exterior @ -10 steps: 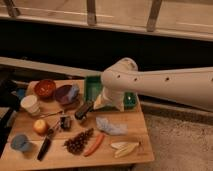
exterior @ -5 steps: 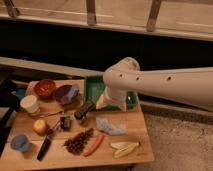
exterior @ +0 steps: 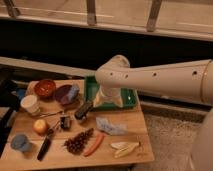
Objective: Place brush in plastic cup
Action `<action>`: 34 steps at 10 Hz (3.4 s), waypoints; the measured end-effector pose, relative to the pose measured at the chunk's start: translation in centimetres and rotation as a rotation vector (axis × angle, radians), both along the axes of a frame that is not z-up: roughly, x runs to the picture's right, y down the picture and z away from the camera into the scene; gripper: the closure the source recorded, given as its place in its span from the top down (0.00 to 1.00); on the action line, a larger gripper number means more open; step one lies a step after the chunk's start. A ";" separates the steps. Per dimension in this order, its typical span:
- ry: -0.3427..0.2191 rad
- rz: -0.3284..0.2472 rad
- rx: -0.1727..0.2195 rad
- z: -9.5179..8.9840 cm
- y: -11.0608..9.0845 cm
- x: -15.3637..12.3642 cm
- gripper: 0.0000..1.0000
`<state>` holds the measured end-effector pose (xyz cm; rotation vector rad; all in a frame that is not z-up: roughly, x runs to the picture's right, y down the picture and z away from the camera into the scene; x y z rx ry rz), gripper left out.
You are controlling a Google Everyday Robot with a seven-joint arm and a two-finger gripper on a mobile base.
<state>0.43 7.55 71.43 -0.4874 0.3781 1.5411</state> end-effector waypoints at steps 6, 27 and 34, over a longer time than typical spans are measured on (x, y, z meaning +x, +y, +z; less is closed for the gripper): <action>-0.159 -0.080 -0.055 2.4 3.0 -11.5 0.80; -0.502 -0.181 -0.175 0.9 11.1 -27.7 0.80; -0.387 -0.157 -0.258 4.3 13.4 -27.5 0.80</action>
